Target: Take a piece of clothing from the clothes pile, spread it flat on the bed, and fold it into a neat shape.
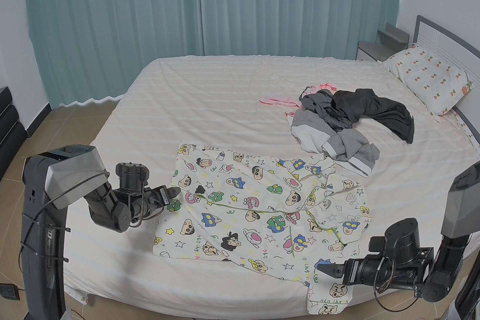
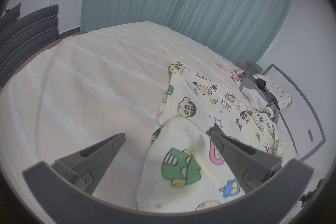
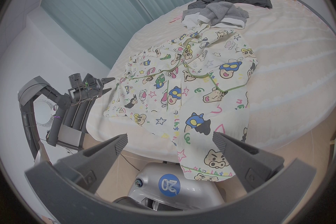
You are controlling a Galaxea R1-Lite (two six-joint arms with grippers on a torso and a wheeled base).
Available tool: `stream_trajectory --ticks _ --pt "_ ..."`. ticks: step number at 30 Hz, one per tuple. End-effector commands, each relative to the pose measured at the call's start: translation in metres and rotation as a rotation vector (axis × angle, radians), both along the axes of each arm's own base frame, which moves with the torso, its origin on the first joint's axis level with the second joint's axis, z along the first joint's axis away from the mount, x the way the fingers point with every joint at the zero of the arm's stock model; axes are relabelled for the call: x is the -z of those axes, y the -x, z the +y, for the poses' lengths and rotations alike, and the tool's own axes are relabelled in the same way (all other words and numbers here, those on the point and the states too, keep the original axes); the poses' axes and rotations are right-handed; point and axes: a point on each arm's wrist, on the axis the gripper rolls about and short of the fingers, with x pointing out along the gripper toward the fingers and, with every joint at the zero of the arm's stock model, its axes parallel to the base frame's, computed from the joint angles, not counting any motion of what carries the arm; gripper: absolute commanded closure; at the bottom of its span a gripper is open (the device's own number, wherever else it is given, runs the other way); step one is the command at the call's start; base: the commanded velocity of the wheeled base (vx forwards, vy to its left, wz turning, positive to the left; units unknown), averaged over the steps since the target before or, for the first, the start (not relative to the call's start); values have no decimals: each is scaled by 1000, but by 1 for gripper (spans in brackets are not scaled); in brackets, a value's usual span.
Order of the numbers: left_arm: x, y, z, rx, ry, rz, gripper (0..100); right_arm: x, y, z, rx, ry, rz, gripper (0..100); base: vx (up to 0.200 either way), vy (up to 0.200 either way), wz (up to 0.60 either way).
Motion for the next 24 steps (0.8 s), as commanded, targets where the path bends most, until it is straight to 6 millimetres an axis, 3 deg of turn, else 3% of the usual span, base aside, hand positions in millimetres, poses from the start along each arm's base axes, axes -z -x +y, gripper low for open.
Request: stream_trajectory --ticks 1,2,4,8,13,20,23,24 --pt "-43 37 17 -1 36 -8 0 2 1 -5 17 11 14 0 0 0 0" --pt "-44 39 18 -2 37 -6 0 2 1 -5 17 11 14 0 0 0 0" --pt "-57 74 23 35 108 42 0 3 1 -5 21 15 19 0 0 0 0" --pt "-65 115 20 65 185 108 0 6 1 -6 31 31 28 0 0 0 0" --pt "-57 141 5 48 265 186 0 12 -1 -7 62 59 35 0 0 0 0" --pt "-29 140 0 53 242 256 0 11 -1 -7 60 55 30 0 0 0 0" --pt "-26 139 -1 53 241 257 0 11 -1 -7 58 55 30 0 0 0 0" --pt "-8 131 -6 13 183 245 0 10 -1 -7 58 53 28 0 0 0 0"
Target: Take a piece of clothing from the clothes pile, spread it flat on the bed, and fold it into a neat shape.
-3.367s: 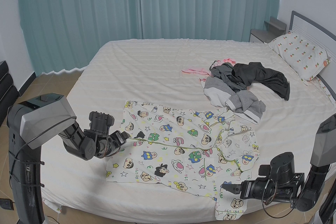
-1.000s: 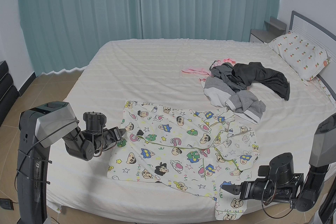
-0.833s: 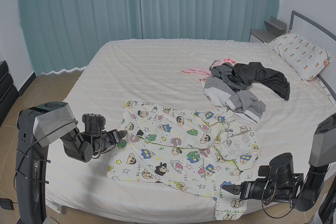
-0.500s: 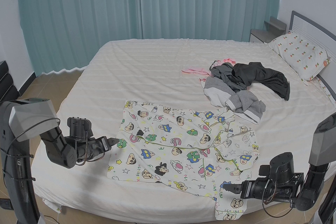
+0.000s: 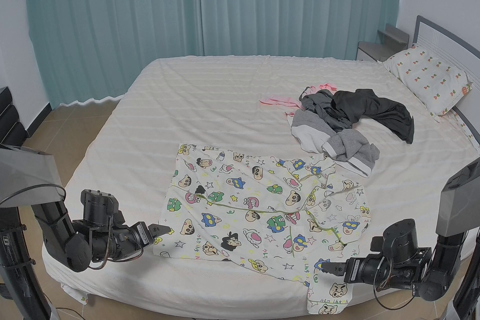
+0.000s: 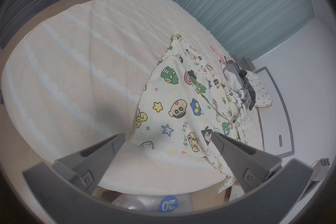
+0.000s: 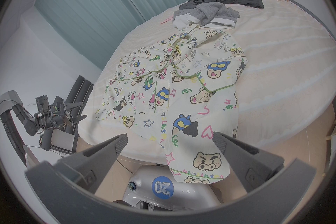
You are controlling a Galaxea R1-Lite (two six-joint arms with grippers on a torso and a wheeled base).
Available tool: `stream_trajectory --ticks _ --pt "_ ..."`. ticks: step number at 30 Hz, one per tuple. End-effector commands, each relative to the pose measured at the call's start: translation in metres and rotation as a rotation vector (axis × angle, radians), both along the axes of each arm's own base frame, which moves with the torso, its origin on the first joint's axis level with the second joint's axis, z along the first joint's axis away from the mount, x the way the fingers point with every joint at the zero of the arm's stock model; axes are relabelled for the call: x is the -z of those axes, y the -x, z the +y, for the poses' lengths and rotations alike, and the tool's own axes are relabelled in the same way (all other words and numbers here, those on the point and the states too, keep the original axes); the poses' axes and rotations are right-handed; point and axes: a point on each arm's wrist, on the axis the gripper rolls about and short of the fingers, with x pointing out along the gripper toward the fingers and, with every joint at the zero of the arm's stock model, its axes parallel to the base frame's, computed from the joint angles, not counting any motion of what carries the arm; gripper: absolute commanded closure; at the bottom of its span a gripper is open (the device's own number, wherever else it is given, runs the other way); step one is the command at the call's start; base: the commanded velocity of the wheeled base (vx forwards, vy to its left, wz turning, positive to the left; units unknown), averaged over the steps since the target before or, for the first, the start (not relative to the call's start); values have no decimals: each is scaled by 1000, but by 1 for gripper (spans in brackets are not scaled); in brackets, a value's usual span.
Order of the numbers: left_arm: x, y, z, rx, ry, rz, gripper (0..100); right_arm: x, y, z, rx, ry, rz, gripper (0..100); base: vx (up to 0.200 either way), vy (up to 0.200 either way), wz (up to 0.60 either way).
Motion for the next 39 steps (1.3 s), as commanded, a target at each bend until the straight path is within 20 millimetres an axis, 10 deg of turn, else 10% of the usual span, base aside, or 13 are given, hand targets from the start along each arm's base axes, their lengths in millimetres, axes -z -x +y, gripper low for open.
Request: stream_trajectory --ticks 1,23,24,39 --pt "32 -8 -9 -32 -82 27 0 1 3 -2 0 8 14 0 0 0 0" --pt "67 -25 -42 11 -314 -38 0 0 4 -1 -3 6 8 0 0 0 0" --pt "67 -25 -42 9 -315 -38 100 0 4 -1 -3 6 8 0 0 0 0" --pt "60 -10 -33 -28 -349 -11 100 7 -3 -13 62 25 38 0 0 0 0"
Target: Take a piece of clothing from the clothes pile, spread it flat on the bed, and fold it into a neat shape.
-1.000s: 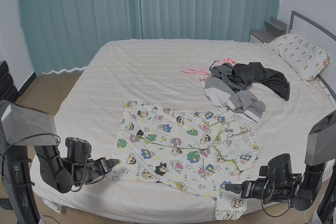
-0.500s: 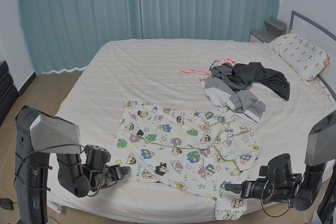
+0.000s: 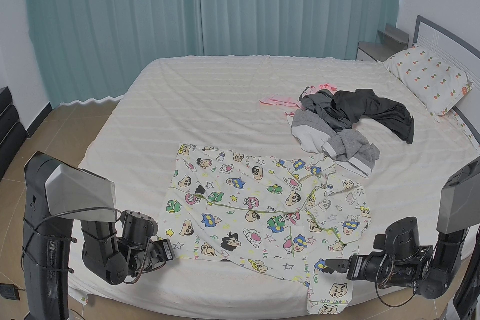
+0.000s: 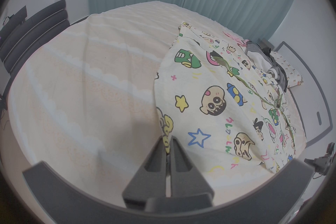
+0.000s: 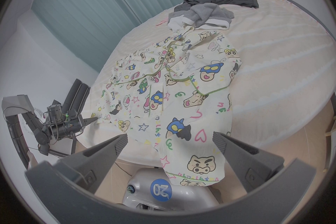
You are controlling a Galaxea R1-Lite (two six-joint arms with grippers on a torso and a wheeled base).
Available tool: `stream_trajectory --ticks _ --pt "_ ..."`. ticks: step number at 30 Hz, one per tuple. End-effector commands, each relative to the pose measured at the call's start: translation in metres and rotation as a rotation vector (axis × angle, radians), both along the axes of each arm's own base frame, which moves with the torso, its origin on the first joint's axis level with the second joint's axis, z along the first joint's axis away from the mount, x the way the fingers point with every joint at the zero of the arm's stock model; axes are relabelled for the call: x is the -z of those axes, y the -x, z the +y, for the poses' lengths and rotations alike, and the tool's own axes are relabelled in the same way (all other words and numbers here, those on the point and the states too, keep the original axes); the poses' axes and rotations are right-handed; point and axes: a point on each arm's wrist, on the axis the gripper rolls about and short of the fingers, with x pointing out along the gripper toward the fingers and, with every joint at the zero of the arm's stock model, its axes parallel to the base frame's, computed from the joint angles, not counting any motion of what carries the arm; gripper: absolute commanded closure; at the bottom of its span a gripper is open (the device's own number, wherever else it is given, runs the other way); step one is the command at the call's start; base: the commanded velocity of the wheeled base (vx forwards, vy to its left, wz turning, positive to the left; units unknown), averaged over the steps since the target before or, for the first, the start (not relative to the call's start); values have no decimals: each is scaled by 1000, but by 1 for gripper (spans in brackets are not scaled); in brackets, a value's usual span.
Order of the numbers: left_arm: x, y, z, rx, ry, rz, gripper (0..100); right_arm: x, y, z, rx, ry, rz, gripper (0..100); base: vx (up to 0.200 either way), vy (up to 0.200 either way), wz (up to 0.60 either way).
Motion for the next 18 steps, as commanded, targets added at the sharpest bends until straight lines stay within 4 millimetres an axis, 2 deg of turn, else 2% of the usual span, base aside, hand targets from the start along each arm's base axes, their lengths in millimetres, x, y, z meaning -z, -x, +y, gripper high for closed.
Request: stream_trajectory --ticks 1,12,18 --pt "-7 10 4 -7 -4 13 100 7 1 -6 22 25 42 0 0 0 0" --pt "-17 32 14 -14 -13 54 100 38 4 -12 -14 144 167 0 0 0 0" --pt "-16 42 19 -18 -24 89 100 58 3 -24 -40 231 231 0 0 0 0"
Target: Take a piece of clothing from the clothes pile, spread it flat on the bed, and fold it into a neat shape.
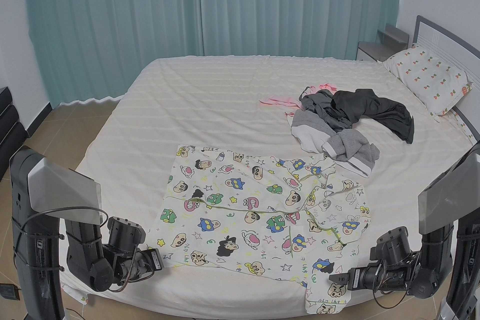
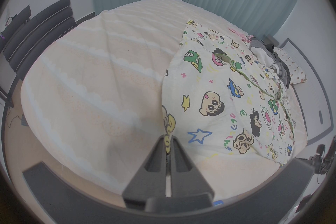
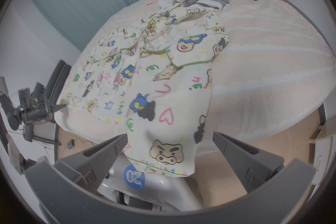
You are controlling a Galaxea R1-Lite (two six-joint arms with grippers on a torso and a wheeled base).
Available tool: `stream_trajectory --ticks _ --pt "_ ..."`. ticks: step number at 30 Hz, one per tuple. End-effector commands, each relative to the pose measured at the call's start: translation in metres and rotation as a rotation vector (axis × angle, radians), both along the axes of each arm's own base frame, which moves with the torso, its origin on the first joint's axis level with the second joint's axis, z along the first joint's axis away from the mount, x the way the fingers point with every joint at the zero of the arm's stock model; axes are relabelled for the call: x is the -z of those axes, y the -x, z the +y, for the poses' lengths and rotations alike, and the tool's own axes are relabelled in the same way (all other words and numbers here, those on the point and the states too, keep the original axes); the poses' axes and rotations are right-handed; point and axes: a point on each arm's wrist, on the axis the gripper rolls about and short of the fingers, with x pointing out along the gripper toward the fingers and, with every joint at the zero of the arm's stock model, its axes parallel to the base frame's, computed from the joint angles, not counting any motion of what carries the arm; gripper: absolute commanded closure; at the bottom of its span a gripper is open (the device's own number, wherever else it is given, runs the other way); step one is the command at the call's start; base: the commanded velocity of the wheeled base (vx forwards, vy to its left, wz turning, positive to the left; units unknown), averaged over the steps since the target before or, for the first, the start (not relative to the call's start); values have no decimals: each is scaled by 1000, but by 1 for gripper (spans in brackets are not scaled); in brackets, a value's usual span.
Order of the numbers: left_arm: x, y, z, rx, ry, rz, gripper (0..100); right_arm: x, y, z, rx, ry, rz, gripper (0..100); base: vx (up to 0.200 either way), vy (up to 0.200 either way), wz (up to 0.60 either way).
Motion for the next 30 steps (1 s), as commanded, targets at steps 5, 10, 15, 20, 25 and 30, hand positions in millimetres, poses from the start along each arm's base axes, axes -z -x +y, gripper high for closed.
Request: stream_trajectory --ticks 5,10,15,20,25,30 --pt "1 11 6 -2 -13 38 100 25 2 -7 -46 53 78 0 0 0 0" --pt "1 11 6 6 -21 42 100 31 -4 -3 -114 27 27 0 0 0 0" --pt "1 13 6 16 -14 49 100 32 -7 -2 -121 21 17 0 0 0 0" --pt "1 17 6 33 1 65 100 33 -12 0 -119 13 -4 0 0 0 0" --pt "1 19 7 32 2 69 100 43 -18 11 -143 15 -22 0 0 0 0" --pt "1 21 7 34 4 60 100 42 -14 11 -146 31 -19 100 0 0 0"
